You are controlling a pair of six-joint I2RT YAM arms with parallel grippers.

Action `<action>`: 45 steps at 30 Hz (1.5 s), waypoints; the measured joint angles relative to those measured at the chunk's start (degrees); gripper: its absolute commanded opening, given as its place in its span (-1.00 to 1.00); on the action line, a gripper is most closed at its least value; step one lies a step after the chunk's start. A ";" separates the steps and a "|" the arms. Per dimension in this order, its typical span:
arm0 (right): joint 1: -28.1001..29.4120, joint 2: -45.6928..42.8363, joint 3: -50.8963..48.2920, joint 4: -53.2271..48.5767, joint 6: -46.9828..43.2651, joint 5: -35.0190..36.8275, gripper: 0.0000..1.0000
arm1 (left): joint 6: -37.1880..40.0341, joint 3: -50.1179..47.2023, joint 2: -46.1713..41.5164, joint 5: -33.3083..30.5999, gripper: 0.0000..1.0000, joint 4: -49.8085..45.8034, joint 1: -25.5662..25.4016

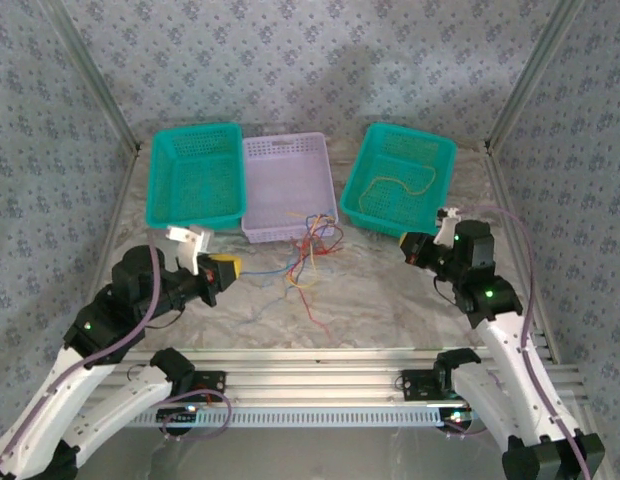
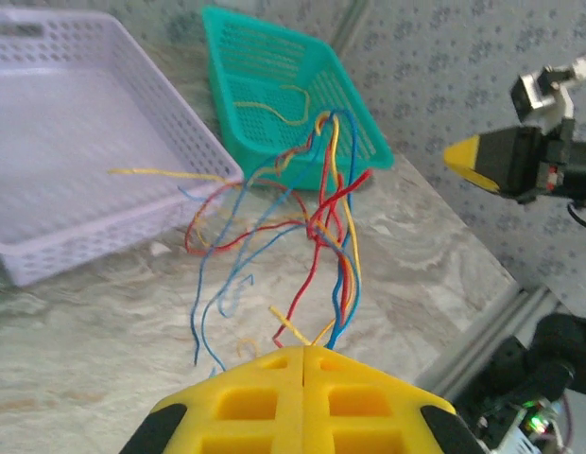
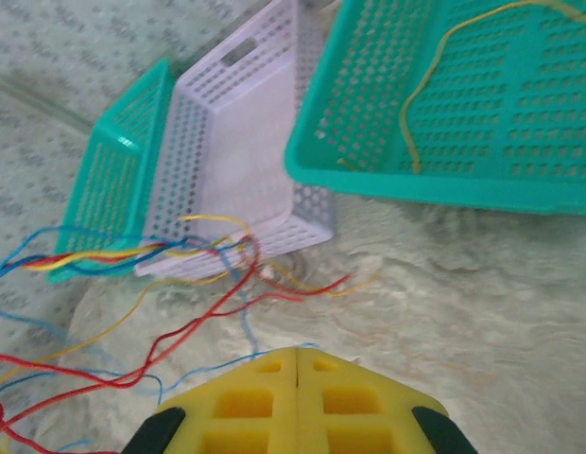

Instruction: Untangle the cables

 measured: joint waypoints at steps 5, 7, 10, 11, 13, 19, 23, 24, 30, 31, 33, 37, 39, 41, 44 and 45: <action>-3.56 -1.99 -1.11 0.44 1.09 1.27 -1.00 | 0.83 2.62 0.17 -0.96 -1.00 -0.57 0.74; -2.86 -2.12 -2.29 4.26 2.23 -1.68 -0.79 | 0.24 2.23 1.05 -0.09 -1.00 0.42 0.76; 2.49 0.17 -2.75 10.62 3.39 -5.68 -0.18 | -1.29 0.50 2.62 1.68 -1.00 3.04 0.76; 5.86 1.57 -2.54 12.59 2.97 -6.34 -0.02 | -1.77 -0.15 3.10 2.38 -1.00 3.98 0.76; 13.33 4.85 -1.57 14.71 1.22 -6.54 0.11 | -2.75 -0.98 4.13 3.67 -1.00 5.49 0.76; 27.76 14.97 2.60 18.43 -3.74 -3.61 0.14 | -4.94 -1.44 6.05 6.34 -1.00 9.99 0.76; 30.56 19.50 2.67 21.00 -4.61 -1.44 0.11 | -5.79 -1.46 6.23 6.93 -1.00 11.37 0.79; 31.50 20.48 2.67 21.31 -4.98 -0.66 0.08 | -5.84 -1.46 6.23 7.02 -1.00 11.61 0.79; 34.21 24.22 2.67 22.84 -6.05 2.25 -0.59 | -6.45 -1.64 6.23 7.23 -1.00 12.96 0.79; 34.36 24.37 2.67 22.91 -6.36 2.80 -0.69 | -6.47 -1.68 6.23 7.23 -1.00 13.14 0.79; 34.51 24.28 2.69 22.93 -6.60 4.11 -1.00 | -6.47 -1.68 6.23 7.19 -1.00 13.18 0.79; 34.49 22.25 2.69 22.01 -7.41 6.82 -1.00 | -6.14 -1.68 5.57 6.60 -1.00 12.48 0.79; 33.88 19.61 2.69 20.15 -7.61 8.61 -1.00 | -5.40 -1.66 5.16 5.38 -1.00 11.21 0.79; 32.00 16.50 2.69 17.70 -7.58 9.99 -1.00 | -4.26 -1.07 4.92 3.67 -1.00 8.83 0.81; 26.16 12.28 2.14 14.12 -7.34 10.51 -1.00 | -2.16 1.42 4.83 0.59 -1.00 4.79 0.81; 23.61 10.97 1.66 12.98 -7.04 10.40 -1.00 | -1.38 2.60 4.83 -0.61 -1.00 3.39 0.81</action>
